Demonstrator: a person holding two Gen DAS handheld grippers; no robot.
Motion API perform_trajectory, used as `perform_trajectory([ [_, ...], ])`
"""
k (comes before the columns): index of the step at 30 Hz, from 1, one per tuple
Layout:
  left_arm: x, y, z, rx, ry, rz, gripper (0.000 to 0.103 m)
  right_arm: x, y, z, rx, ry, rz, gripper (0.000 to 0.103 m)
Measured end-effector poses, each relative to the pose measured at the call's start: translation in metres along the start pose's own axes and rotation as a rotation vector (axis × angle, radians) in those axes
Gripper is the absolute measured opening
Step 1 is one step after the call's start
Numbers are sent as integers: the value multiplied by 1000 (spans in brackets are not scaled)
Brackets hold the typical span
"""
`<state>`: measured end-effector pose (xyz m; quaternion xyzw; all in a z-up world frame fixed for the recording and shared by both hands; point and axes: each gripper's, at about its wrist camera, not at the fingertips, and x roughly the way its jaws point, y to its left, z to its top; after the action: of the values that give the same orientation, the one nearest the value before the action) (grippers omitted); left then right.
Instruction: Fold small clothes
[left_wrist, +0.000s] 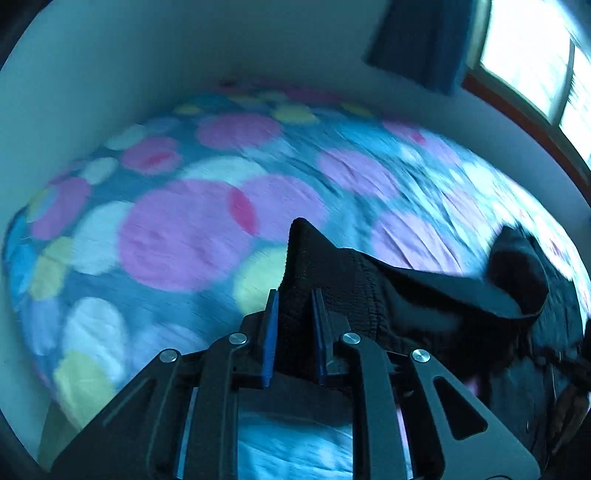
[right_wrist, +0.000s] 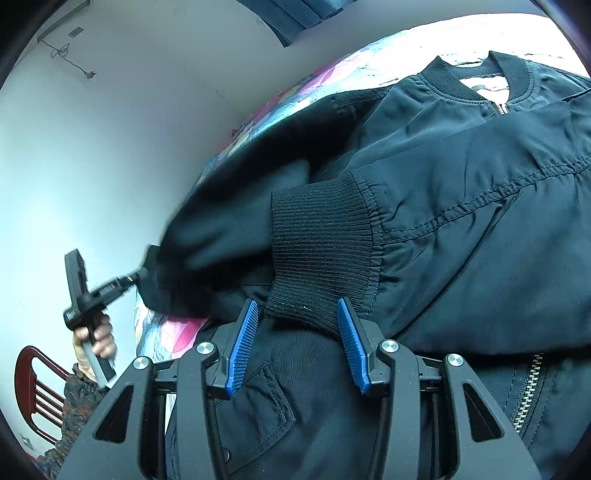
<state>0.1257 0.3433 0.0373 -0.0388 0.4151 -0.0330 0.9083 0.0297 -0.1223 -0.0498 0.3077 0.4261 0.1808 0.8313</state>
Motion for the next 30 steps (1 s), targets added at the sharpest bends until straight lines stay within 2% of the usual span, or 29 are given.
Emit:
perform_trajectory([
  [3, -9, 42, 22, -129, -27, 46, 16, 0, 0, -1, 1, 0, -1, 45],
  [6, -8, 58, 30, -179, -14, 47, 14, 0, 0, -3, 1, 0, 0, 45],
  [11, -26, 41, 52, -163, -50, 47, 13, 0, 1, -4, -2, -1, -2, 45],
  [14, -47, 14, 77, -115, -98, 40, 12, 0, 2, -5, -4, -5, -3, 45],
  [18, -85, -43, 106, -17, -171, 11, 11, -8, 4, -6, 1, -20, -4, 46],
  [22, -121, -129, 122, 101, -222, -77, 11, -26, 6, -5, -6, -51, -2, 50],
  [26, -139, -227, 114, 213, -215, -215, 10, -51, 0, -6, -2, -82, 11, 50],
  [30, -133, -317, 92, 327, -185, -311, 9, -79, -17, -10, 21, -121, 1, 51],
])
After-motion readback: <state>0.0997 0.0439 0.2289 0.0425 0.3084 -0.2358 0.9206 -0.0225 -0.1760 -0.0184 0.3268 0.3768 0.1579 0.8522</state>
